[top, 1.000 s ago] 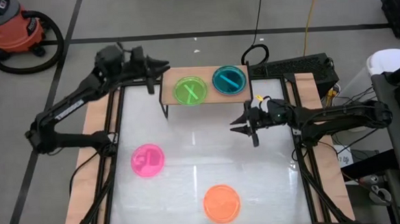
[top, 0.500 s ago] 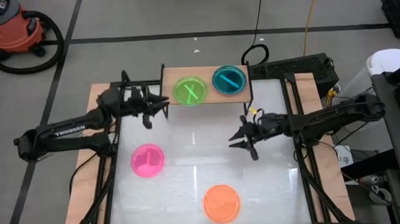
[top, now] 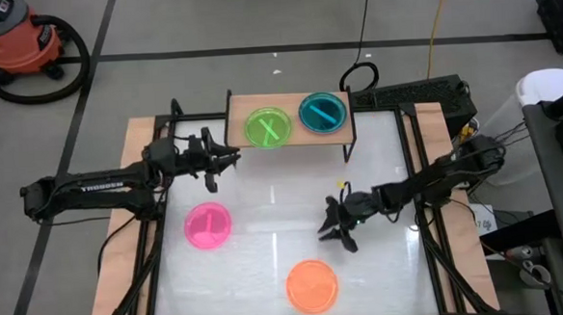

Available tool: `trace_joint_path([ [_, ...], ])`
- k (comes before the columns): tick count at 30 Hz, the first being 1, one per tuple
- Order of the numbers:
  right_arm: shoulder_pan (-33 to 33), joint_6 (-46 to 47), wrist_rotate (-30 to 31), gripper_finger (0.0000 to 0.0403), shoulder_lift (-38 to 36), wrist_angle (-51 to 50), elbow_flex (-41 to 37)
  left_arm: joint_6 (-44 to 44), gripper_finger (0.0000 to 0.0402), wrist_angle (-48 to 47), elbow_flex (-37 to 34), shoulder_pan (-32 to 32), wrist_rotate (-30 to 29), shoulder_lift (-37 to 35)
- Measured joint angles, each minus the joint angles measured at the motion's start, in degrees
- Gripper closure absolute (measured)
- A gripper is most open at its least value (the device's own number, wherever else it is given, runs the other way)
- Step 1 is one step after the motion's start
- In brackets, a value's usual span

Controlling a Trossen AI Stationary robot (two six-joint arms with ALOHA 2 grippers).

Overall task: Place and stack plates onto a shelf
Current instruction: Stack the orange plate on top of the green plate on the shelf

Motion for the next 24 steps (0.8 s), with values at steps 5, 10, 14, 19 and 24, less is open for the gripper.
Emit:
trace_joint_path([
  [5, 4.21, 2.84, -2.14, 0.0303, 5.44, 3.97, 2.62, 0.55, 0.0307, -0.70, 0.00, -0.18, 0.00, 0.04],
  [10, 7.41, 2.89, -2.28, 0.0303, 9.30, 2.31, 7.53, -0.14, 0.0307, -0.70, 0.00, -0.18, 0.00, 0.04],
  [14, 8.59, 3.08, -2.11, 0.0303, 11.78, 0.64, 10.16, -0.84, 0.0307, -1.27, 0.04, -0.50, 0.00, 0.07],
  [19, 8.82, 4.38, -1.92, 0.0303, 14.29, 0.48, 10.84, -0.79, 0.0307, -1.98, 0.07, -1.46, 0.02, 0.15],
  [24, 8.70, 4.35, 0.08, 0.0303, 15.00, 0.32, 10.84, -0.74, 0.0307, -2.01, 0.07, -2.35, 0.04, 0.15],
])
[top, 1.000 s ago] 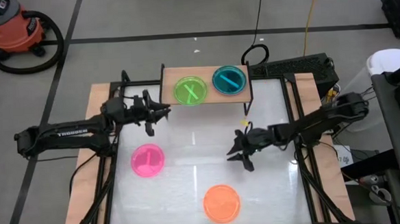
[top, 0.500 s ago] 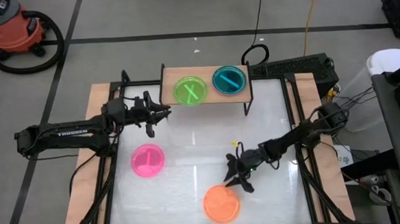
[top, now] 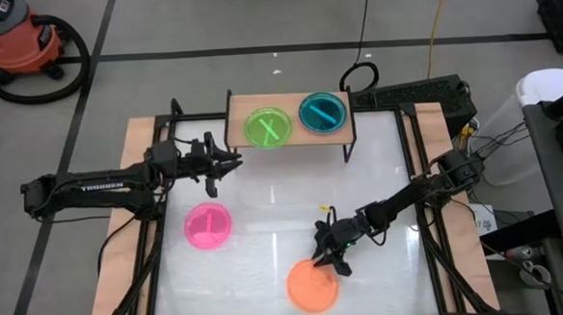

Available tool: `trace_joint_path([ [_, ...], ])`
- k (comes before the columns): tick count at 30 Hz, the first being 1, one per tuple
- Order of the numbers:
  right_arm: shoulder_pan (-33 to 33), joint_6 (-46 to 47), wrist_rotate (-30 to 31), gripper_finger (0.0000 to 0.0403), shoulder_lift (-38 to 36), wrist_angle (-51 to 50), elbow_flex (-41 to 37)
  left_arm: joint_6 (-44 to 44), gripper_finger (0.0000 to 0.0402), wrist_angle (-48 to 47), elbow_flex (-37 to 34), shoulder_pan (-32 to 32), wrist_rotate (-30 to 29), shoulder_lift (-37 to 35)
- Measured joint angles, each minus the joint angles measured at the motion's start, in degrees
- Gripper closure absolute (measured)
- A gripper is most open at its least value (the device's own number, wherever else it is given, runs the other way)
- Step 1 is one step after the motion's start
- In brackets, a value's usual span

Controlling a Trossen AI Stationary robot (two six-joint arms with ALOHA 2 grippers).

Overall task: Place and stack plates onto a shelf
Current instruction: Stack the orange plate on top of the green plate on the shelf

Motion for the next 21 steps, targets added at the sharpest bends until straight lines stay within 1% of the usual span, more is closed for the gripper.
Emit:
trace_joint_path([
  [6, -0.02, -1.80, 2.68, 0.0303, -0.26, 0.58, 0.00, 0.28, 0.0307, -0.04, 0.00, -0.35, -0.02, 0.00],
  [12, -0.33, -3.49, 3.47, 0.0297, -0.26, 0.61, 0.00, 0.41, 0.0307, -0.35, 0.00, -0.35, -0.02, 0.00],
  [16, -0.60, -5.44, 4.34, 0.0275, -0.26, 0.79, 0.00, 0.37, 0.0307, -0.38, 0.00, -0.33, -0.02, 0.00],
  [21, -1.20, -3.95, 5.83, 0.0239, -0.29, -1.54, 0.00, 0.33, 0.0307, -1.37, 0.00, -0.33, -0.02, 0.02],
])
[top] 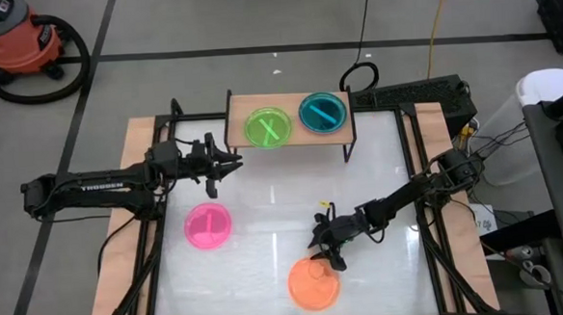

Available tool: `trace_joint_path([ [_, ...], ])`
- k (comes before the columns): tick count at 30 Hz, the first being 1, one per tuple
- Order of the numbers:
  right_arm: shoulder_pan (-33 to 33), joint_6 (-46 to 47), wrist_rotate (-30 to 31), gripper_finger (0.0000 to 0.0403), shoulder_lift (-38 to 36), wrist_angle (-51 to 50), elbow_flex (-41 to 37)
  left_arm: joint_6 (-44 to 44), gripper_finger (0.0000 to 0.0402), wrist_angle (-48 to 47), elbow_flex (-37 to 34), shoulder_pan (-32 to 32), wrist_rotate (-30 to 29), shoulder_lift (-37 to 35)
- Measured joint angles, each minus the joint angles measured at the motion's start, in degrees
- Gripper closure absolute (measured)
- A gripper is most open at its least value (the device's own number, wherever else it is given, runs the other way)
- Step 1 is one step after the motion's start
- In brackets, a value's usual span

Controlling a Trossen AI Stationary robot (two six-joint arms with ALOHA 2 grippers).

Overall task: Place and stack plates onto a shelf
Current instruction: Stack the orange plate on top of the green plate on the shelf

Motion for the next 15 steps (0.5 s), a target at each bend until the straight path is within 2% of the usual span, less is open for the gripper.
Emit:
trace_joint_path([
  [8, 0.17, 2.67, 0.00, 0.0216, -0.02, -3.22, 0.00, -0.15, 0.0307, 0.01, 0.02, 0.00, 0.00, -0.02],
  [15, 1.34, 5.41, -0.07, 0.0248, -0.09, -3.72, -0.34, -1.07, 0.0307, -0.75, 0.02, -0.50, 0.02, -0.02],
])
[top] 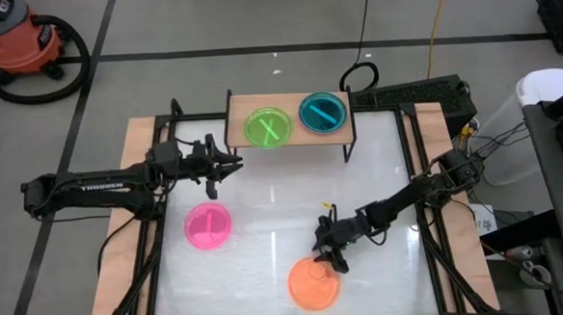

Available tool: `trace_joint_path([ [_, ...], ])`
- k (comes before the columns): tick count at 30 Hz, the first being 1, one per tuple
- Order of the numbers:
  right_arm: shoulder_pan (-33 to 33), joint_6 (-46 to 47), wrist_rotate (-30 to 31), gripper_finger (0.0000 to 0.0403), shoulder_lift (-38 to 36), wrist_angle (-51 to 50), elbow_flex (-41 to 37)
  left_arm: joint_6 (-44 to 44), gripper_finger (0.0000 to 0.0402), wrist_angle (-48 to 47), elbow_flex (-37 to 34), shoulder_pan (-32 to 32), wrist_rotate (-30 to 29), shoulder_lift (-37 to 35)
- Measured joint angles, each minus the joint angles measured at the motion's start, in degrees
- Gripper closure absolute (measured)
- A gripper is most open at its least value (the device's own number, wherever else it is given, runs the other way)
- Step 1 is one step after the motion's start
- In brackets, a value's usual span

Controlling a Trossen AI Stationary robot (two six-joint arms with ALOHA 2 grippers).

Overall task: Place and stack plates onto a shelf
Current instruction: Stack the orange plate on top of the green plate on the shelf

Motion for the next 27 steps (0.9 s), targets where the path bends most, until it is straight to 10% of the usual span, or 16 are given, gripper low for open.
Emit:
trace_joint_path([
  [12, 0.16, -1.33, -0.19, 0.0394, -0.04, -0.72, -0.82, -0.66, 0.0307, -0.48, 0.02, -2.24, 0.00, 0.00],
  [27, -4.87, -7.25, -1.61, 0.0403, -4.08, 4.81, -0.97, 0.70, 0.0307, -0.42, 0.02, -4.30, 1.09, 0.00],
])
